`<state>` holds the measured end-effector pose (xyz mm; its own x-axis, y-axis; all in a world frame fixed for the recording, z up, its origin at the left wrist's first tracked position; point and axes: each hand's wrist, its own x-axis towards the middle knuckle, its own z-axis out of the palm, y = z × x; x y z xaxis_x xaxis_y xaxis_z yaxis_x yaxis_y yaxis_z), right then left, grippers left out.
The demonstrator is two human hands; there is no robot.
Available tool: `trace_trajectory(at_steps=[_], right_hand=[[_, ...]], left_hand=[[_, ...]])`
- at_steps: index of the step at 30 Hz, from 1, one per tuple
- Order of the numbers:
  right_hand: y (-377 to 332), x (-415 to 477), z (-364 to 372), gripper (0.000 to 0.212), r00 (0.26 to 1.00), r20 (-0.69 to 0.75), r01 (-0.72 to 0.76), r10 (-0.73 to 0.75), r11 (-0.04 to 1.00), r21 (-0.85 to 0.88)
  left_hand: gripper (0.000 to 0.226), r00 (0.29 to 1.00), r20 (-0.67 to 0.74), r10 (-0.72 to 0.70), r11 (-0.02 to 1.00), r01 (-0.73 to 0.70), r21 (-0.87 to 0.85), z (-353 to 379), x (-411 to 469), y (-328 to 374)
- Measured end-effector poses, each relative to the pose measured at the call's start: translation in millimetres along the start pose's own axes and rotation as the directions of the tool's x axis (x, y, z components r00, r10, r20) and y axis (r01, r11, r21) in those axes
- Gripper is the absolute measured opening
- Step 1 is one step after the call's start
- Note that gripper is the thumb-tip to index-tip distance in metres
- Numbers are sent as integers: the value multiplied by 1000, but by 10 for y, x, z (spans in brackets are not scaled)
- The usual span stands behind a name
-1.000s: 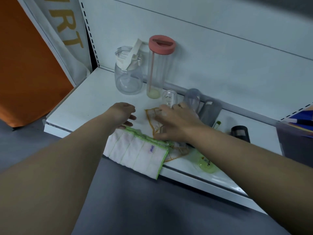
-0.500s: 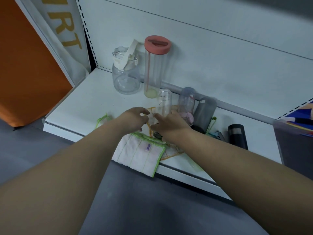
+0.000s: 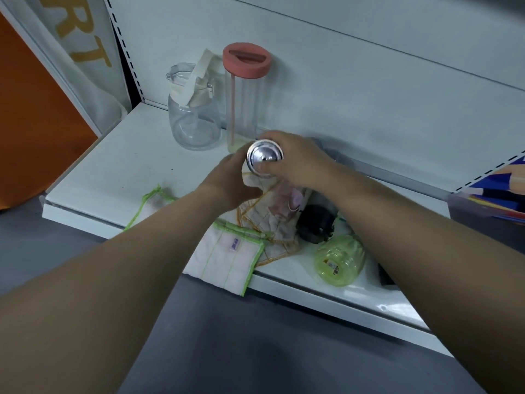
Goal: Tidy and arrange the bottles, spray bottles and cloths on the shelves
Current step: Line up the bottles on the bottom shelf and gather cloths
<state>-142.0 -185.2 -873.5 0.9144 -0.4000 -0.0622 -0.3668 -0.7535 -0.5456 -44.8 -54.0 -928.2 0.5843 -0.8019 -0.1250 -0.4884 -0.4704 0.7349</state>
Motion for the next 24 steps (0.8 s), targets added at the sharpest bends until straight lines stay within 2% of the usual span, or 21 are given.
trace_trajectory(at_steps=[3, 6, 9, 13, 15, 17, 18, 19, 21, 23, 24], right_hand=[[66, 60, -96, 46, 990, -80, -92, 117, 961, 262], [122, 92, -114, 47, 968, -120, -134, 222, 855, 502], [177, 144, -67, 53, 956, -115, -156, 271, 797, 584], [254, 113, -150, 62, 954, -58, -189, 295, 736, 650], [312, 59, -221, 52, 917, -238, -171, 320, 855, 489], [446, -34, -209, 50, 875, -433, -162, 217, 974, 161], [524, -93, -171, 52, 887, -440, -155, 141, 988, 6], [607, -146, -109, 56, 916, -393, -141, 82, 982, -124], [716, -234, 23, 62, 985, -166, -98, 44, 938, -333], [716, -297, 119, 65, 996, 58, -38, 73, 884, -467], [701, -318, 152, 67, 993, 106, 10, 50, 864, -504]], left_hand=[[88, 990, -106, 92, 993, -99, -66, 80, 173, 79], [80, 963, -224, 152, 957, -200, -211, 217, 277, 189], [75, 949, -282, 139, 940, -216, -263, 252, 344, 255], [73, 945, -303, 126, 966, -186, -179, 159, 468, 241], [68, 941, -329, 85, 977, -142, -156, 124, 548, 259], [67, 936, -351, 36, 982, -98, -160, 128, 627, 295], [68, 934, -356, 26, 983, -88, -159, 138, 662, 318], [69, 934, -356, 26, 985, -85, -151, 155, 700, 335], [70, 935, -353, 31, 990, -76, -116, 187, 787, 368], [70, 939, -345, 15, 996, -46, -81, 196, 879, 414], [70, 940, -340, 2, 997, -28, -72, 198, 924, 450]])
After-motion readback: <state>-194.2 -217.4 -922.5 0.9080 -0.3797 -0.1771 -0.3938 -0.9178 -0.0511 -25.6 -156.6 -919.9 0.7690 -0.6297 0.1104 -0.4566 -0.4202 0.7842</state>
